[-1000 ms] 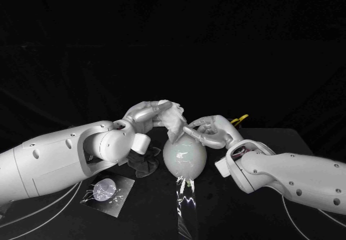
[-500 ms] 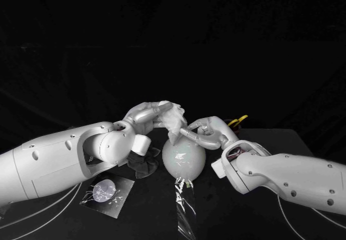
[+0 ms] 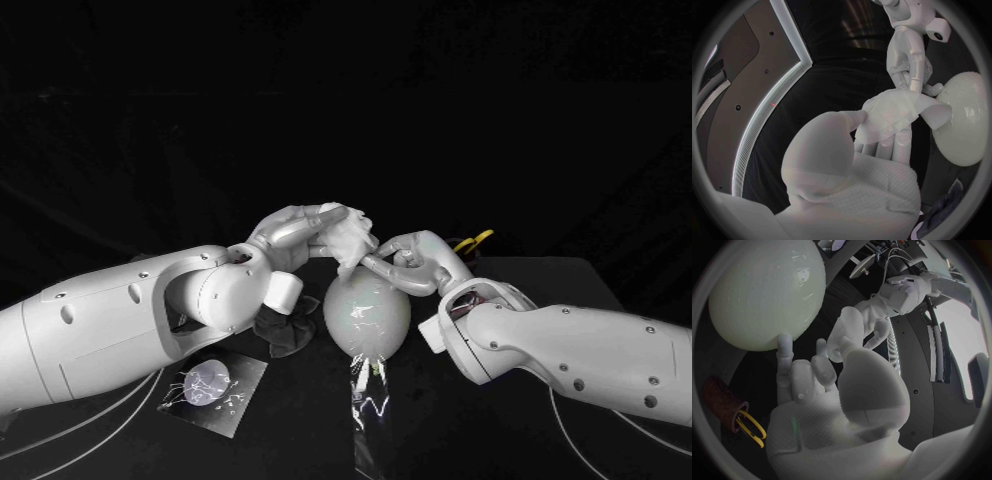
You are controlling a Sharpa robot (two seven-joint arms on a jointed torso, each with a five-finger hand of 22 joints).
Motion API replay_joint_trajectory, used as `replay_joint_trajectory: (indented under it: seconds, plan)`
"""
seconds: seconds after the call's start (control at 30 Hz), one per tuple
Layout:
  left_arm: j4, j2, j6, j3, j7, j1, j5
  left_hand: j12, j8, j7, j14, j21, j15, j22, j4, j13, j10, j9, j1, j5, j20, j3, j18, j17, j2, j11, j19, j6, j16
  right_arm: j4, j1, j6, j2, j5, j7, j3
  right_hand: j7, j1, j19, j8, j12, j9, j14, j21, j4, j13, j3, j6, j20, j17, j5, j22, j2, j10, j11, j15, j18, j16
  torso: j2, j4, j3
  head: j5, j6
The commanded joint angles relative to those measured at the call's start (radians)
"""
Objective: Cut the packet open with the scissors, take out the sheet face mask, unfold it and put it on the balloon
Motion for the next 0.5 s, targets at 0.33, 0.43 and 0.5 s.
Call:
replay_joint_trajectory:
  seconds: [0.33, 0.43, 0.5]
  plan:
    - [0.015, 0.000, 0.020, 0.002, 0.010, 0.002, 0.004, 0.002, 0.002, 0.015, 0.003, 0.001, -0.002, 0.000, 0.003, -0.001, 0.002, 0.001, -0.007, 0.005, -0.001, -0.002, 0.015, 0.000, 0.006, 0.004, 0.002, 0.007, 0.001, -0.003, 0.002, -0.010, 0.007, 0.004, -0.006, 0.001, -0.013, 0.129, -0.013, 0.038, 0.013, -0.019, 0.018, 0.043, -0.110, 0.027, 0.288, -0.009, -0.021, 0.013, 0.078, 0.059, 0.007, 0.020, -0.013, -0.013, 0.011, 0.019, 0.001, -0.0002, 0.0001, -0.005, -0.001]
    - [0.014, 0.000, 0.019, 0.002, 0.011, 0.002, 0.004, 0.002, 0.002, 0.015, 0.003, 0.001, -0.002, 0.000, 0.003, -0.001, 0.002, 0.001, -0.007, 0.005, -0.001, -0.002, 0.015, 0.000, 0.006, 0.004, 0.002, 0.007, 0.001, -0.002, 0.002, -0.012, 0.007, 0.010, -0.001, 0.001, -0.006, 0.121, -0.016, 0.064, 0.019, -0.012, 0.025, 0.068, -0.183, 0.041, 0.411, -0.015, -0.023, 0.022, 0.079, 0.088, -0.008, 0.034, -0.010, -0.013, 0.011, 0.024, 0.000, -0.0003, -0.0001, -0.006, -0.002]
    - [0.012, 0.000, 0.018, 0.002, 0.014, 0.002, 0.004, 0.002, 0.002, 0.015, 0.003, 0.001, -0.002, 0.000, 0.003, -0.001, 0.002, 0.001, -0.007, 0.005, -0.001, -0.002, 0.015, 0.000, 0.006, 0.004, 0.002, 0.007, 0.001, -0.003, 0.002, -0.014, 0.006, 0.015, 0.001, 0.001, -0.008, 0.123, -0.015, 0.073, 0.038, -0.010, 0.039, 0.087, -0.221, 0.066, 0.462, -0.010, -0.025, 0.044, 0.081, 0.107, -0.008, 0.055, -0.013, -0.016, 0.011, 0.031, 0.000, -0.0005, -0.0003, -0.007, -0.002]
